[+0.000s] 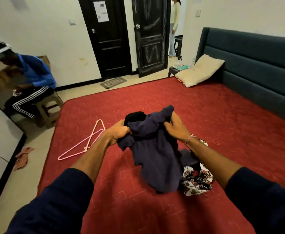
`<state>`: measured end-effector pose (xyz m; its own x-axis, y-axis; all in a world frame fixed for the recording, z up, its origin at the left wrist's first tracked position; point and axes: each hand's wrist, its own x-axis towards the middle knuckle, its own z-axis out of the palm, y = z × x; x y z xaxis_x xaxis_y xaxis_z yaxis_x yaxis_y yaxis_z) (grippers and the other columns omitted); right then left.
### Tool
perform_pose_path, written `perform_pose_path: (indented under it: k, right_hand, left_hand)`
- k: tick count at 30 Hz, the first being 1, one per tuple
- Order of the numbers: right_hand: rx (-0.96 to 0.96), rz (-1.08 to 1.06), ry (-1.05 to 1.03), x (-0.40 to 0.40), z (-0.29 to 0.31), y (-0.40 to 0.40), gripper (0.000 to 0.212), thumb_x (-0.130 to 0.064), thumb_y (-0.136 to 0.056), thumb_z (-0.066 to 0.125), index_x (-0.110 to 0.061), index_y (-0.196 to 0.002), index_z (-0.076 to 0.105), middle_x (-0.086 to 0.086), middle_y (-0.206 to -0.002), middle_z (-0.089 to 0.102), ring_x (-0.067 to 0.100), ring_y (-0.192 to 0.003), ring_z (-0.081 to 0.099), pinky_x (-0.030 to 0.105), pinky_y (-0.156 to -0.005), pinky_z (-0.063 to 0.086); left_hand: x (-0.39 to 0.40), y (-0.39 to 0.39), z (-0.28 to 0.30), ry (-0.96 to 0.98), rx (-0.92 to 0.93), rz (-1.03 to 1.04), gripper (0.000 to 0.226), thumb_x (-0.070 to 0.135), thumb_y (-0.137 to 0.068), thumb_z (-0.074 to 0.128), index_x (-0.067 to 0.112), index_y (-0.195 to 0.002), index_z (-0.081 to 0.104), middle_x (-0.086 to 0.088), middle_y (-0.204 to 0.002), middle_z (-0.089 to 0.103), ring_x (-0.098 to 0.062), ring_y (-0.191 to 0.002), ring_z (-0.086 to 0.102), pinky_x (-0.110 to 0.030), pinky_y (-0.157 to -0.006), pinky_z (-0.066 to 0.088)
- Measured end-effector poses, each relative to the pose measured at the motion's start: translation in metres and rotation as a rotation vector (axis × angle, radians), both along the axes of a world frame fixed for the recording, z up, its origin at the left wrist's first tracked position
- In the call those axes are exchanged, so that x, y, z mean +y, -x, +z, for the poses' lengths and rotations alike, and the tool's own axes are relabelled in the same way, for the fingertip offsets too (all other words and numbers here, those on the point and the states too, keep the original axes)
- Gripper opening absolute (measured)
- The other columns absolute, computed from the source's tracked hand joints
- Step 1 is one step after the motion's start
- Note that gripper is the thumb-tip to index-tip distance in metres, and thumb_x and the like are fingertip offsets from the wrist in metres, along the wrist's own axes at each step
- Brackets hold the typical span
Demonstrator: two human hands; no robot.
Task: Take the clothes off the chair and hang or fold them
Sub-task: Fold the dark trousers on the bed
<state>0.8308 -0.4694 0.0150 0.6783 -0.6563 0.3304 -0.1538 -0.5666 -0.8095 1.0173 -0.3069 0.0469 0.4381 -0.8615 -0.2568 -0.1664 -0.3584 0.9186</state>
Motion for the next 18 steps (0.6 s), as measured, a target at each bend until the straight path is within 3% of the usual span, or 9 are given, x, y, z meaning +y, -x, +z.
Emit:
perform_pose_path:
  k: [2, 3, 4, 6, 7, 9, 11, 14, 18]
  right_hand:
    - [-0.025, 0.013, 0.143, 0.011, 0.024, -0.003, 0.048, -0.003, -0.08, 0.051, 0.006, -0.127, 0.055, 0.008, -0.102, 0.064, 0.0, -0.086, 0.051, 0.02, -0.077, 0.037]
    - [-0.024, 0.024, 0.186, 0.02, 0.038, -0.003, 0.05, 0.002, -0.081, 0.053, 0.003, -0.131, 0.054, 0.006, -0.102, 0.066, -0.001, -0.083, 0.052, 0.02, -0.075, 0.038]
    - [-0.025, 0.044, 0.224, 0.028, 0.051, -0.005, 0.05, 0.003, -0.081, 0.055, -0.001, -0.13, 0.055, 0.004, -0.101, 0.069, 0.004, -0.081, 0.056, 0.023, -0.073, 0.04]
    - [0.003, 0.091, 0.292, 0.044, 0.075, -0.013, 0.04, -0.004, -0.079, 0.058, -0.008, -0.119, 0.058, 0.006, -0.093, 0.071, 0.02, -0.077, 0.061, 0.034, -0.071, 0.048]
    - [0.045, 0.113, 0.351, 0.056, 0.089, -0.016, 0.034, -0.007, -0.077, 0.06, -0.013, -0.111, 0.058, 0.006, -0.087, 0.069, 0.026, -0.076, 0.061, 0.039, -0.069, 0.05]
    - [0.138, 0.156, 0.468, 0.077, 0.107, -0.022, 0.035, -0.012, -0.074, 0.065, -0.022, -0.107, 0.06, 0.003, -0.087, 0.071, 0.027, -0.08, 0.066, 0.04, -0.068, 0.052]
    - [0.175, 0.156, 0.496, 0.093, 0.117, -0.026, 0.037, -0.02, -0.076, 0.07, -0.026, -0.112, 0.062, 0.003, -0.096, 0.074, 0.026, -0.088, 0.07, 0.036, -0.068, 0.053]
    - [0.177, 0.075, 0.486, 0.117, 0.134, -0.03, 0.044, -0.039, -0.075, 0.079, -0.02, -0.102, 0.05, 0.006, -0.088, 0.069, 0.033, -0.08, 0.065, 0.044, -0.065, 0.053]
    - [0.311, 0.136, 0.539, 0.132, 0.147, -0.024, 0.063, -0.047, -0.067, 0.089, -0.019, -0.104, 0.046, 0.003, -0.094, 0.066, 0.023, -0.08, 0.062, 0.036, -0.065, 0.052]
  left_hand:
    - [0.013, 0.001, 0.022, -0.063, -0.079, 0.002, 0.02, -0.008, -0.079, 0.053, 0.006, -0.086, 0.065, -0.01, -0.077, 0.064, -0.024, -0.073, 0.059, -0.035, -0.068, 0.051]
    - [0.019, 0.001, 0.032, -0.122, -0.135, -0.015, 0.016, 0.005, -0.075, 0.062, 0.005, -0.091, 0.065, -0.011, -0.079, 0.065, -0.024, -0.074, 0.058, -0.036, -0.069, 0.05]
    - [0.026, 0.001, 0.043, -0.176, -0.212, -0.033, 0.046, 0.02, -0.065, 0.071, 0.004, -0.107, 0.062, -0.012, -0.09, 0.067, -0.025, -0.082, 0.06, -0.037, -0.073, 0.051]
    - [0.035, 0.004, 0.065, -0.207, -0.29, -0.16, 0.108, 0.033, -0.05, 0.08, 0.008, -0.145, 0.037, -0.013, -0.126, 0.061, -0.024, -0.112, 0.058, -0.035, -0.093, 0.05]
    - [0.04, 0.009, 0.08, -0.144, -0.254, -0.26, 0.112, 0.026, -0.053, 0.084, 0.01, -0.15, 0.03, -0.01, -0.136, 0.057, -0.021, -0.122, 0.055, -0.033, -0.101, 0.048]
    - [0.05, 0.022, 0.107, -0.001, -0.199, -0.409, 0.083, 0.012, -0.065, 0.087, 0.011, -0.138, 0.048, -0.01, -0.131, 0.062, -0.017, -0.12, 0.059, -0.035, -0.105, 0.048]
    - [0.057, 0.03, 0.13, 0.046, -0.352, -0.342, 0.063, 0.025, -0.065, 0.092, 0.012, -0.119, 0.063, -0.011, -0.117, 0.068, -0.023, -0.11, 0.065, -0.043, -0.101, 0.051]
    - [0.077, 0.023, 0.152, -0.012, -0.564, -0.353, 0.051, 0.042, -0.065, 0.088, 0.008, -0.1, 0.071, -0.02, -0.099, 0.071, -0.038, -0.097, 0.067, -0.058, -0.093, 0.051]
    - [0.102, 0.015, 0.186, -0.046, -0.892, -0.455, 0.008, 0.015, -0.089, 0.065, 0.015, -0.093, 0.072, -0.012, -0.088, 0.072, -0.028, -0.082, 0.068, -0.052, -0.081, 0.055]
